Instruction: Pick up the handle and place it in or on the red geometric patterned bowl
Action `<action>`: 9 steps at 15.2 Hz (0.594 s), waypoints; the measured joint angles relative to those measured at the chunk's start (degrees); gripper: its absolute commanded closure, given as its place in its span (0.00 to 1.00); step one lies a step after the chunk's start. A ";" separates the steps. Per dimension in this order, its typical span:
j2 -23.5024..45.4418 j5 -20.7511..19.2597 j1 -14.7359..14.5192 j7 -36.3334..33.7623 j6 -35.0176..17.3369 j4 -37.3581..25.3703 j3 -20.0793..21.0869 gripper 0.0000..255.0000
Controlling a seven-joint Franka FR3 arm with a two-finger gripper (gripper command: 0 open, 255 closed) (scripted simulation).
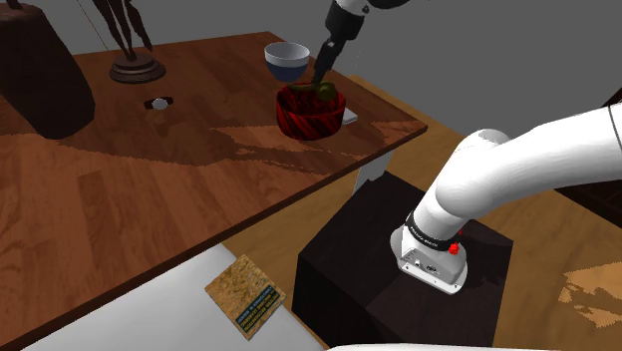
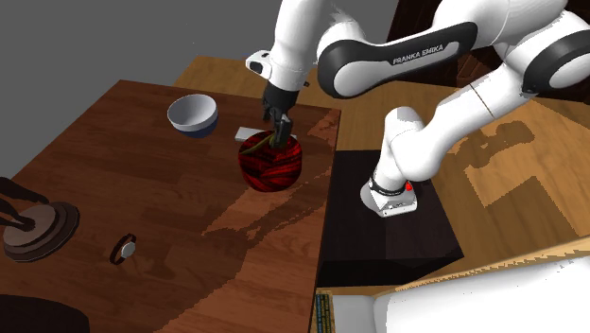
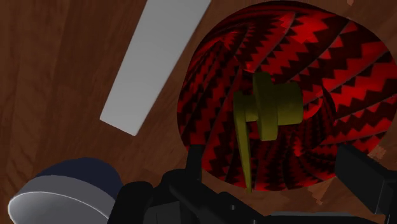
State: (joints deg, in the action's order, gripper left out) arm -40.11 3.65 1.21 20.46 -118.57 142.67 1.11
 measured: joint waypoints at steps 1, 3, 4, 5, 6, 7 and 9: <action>-0.57 -0.07 0.03 -0.04 1.90 -1.33 -0.07 0.00; -1.28 -0.15 0.07 -0.08 4.10 -2.81 -0.16 0.00; -1.39 -0.16 0.07 -0.10 4.64 -3.22 -0.17 0.00; -1.50 -0.18 0.08 -0.10 4.88 -3.33 -0.18 0.00; -1.54 -0.19 0.09 -0.09 5.02 -3.42 -0.20 0.00; -1.59 -0.19 0.09 -0.09 5.10 -3.44 -0.20 0.00; -1.61 -0.19 0.09 -0.09 5.15 -3.47 -0.21 0.00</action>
